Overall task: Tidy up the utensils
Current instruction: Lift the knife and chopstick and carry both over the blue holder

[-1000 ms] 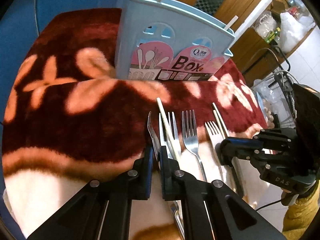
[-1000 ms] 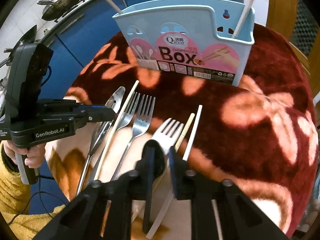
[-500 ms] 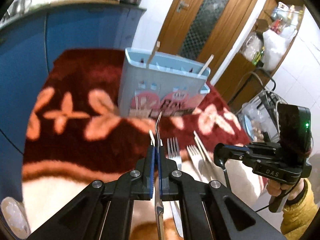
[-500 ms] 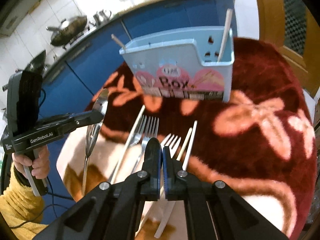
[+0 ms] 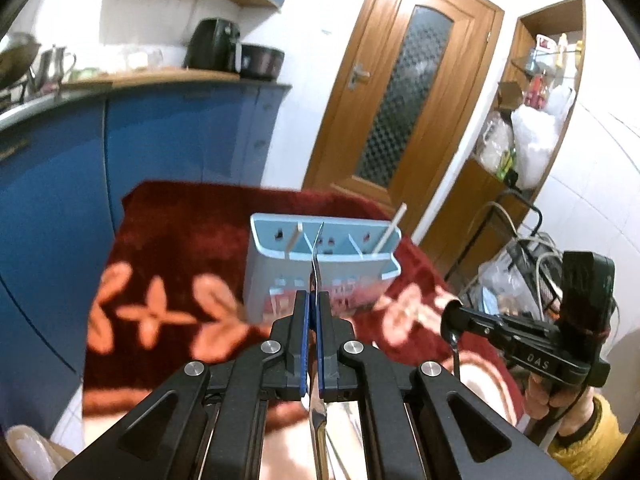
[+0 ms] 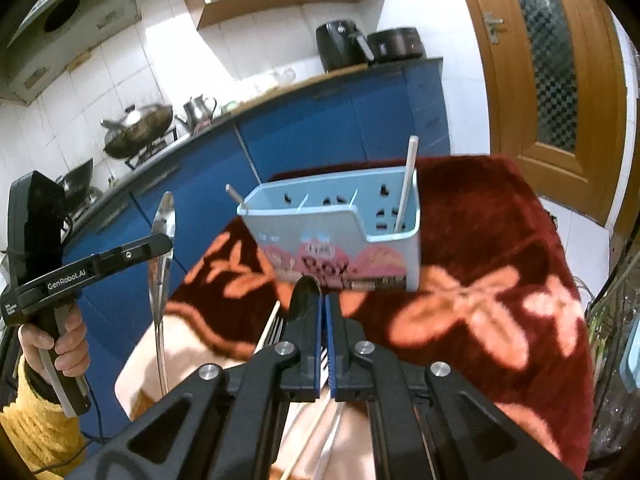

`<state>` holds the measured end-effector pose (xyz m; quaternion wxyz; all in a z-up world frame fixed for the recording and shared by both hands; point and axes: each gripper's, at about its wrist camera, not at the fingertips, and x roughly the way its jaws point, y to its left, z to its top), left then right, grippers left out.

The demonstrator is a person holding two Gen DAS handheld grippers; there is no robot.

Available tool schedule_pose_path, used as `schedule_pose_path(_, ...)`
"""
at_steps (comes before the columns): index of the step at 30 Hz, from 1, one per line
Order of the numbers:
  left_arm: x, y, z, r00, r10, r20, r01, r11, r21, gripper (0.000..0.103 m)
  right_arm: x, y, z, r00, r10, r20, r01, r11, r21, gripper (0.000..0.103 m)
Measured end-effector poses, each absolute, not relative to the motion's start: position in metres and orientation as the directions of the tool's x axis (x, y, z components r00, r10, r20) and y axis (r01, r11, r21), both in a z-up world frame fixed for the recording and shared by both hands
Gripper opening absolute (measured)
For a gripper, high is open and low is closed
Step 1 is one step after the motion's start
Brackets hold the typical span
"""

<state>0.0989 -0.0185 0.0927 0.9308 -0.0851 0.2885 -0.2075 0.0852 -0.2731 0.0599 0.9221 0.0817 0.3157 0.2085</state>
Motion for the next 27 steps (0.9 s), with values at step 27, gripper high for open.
schedule_pose_path(27, 0.147, -0.032, 0.197, 0.929, -0.328, -0.171, 0.286, 0.93, -0.231, 0.003, 0.115, -0.29, 0.104, 0.846, 0.375, -0.379, -0.287, 0.919, 0.27, 0.003)
